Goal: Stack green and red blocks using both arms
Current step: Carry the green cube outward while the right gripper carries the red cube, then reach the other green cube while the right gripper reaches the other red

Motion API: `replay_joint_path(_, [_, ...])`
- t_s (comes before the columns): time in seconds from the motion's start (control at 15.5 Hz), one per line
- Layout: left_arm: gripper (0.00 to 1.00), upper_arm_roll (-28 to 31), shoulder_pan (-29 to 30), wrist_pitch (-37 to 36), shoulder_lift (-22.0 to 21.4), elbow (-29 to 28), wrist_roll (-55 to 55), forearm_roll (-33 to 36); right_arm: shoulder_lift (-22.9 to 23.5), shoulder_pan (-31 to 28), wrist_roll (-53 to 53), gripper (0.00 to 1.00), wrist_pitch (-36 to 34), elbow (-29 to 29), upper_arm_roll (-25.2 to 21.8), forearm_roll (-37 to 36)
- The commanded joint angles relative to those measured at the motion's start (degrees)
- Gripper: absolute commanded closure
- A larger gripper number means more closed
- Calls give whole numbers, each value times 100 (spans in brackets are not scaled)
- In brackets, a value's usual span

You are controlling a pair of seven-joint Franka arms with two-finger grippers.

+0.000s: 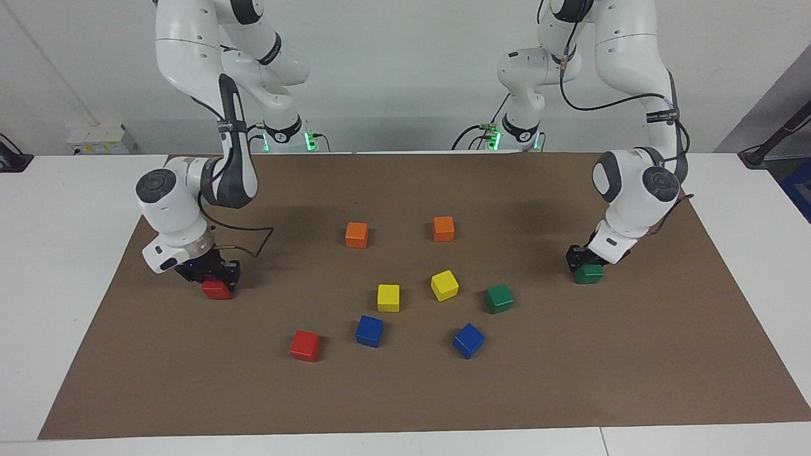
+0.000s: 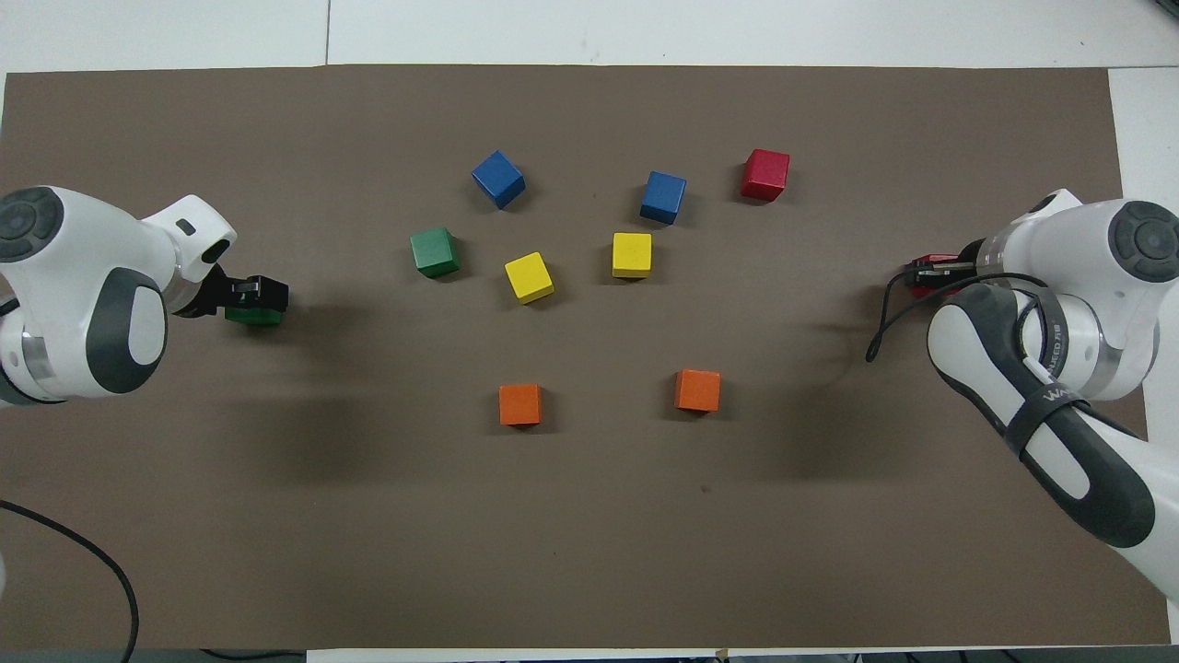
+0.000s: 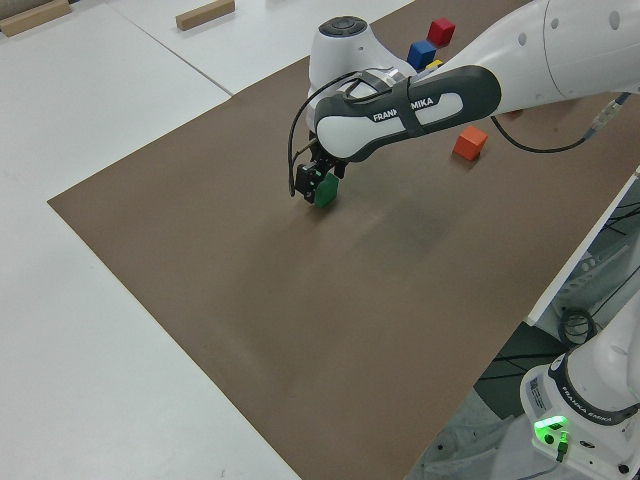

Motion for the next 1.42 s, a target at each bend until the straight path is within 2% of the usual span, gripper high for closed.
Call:
replay_joint_path(0.0, [0,-54,-160,-864,81,953,-812,12,4,-20,-130,0,147,-17,34,87])
replay_joint_path(0.32, [0,-45,-1232,-1138,572,1833,-2862,-32,4,23,-139,0,34,175,34,87])
replay_joint_path(0.39, [0,-37,-1538,-1173,808,2096,-3318,-23,-5,41,-104,0,-159,307,51,87])
replay_joint_path(0.52, [0,-37,-1821,-1104,1213,2440,-4136,30,13,330,245,0,-1175,1069,60,79])
replay_joint_path(0.65, [0,-37,-1980,-832,1259,2372,-4254,318,257,584,834,0,-2002,1930,60,-18])
replay_joint_path(0.84, [0,-37,-2024,-366,1250,1986,-4254,399,627,954,1415,0,-2428,2758,51,-18])
replay_joint_path(0.91, [0,-37,-2033,-269,1241,1880,-4254,399,846,1051,1617,0,-2576,3030,60,-1])
replay_joint_path(1.1, [0,-37,-2077,73,1241,1625,-4254,399,1715,1297,2276,0,-3104,4321,51,-18])
replay_joint_path(1.36, [0,-45,-2077,601,1180,1150,-4237,408,2762,1473,2612,0,-3255,5702,78,8])
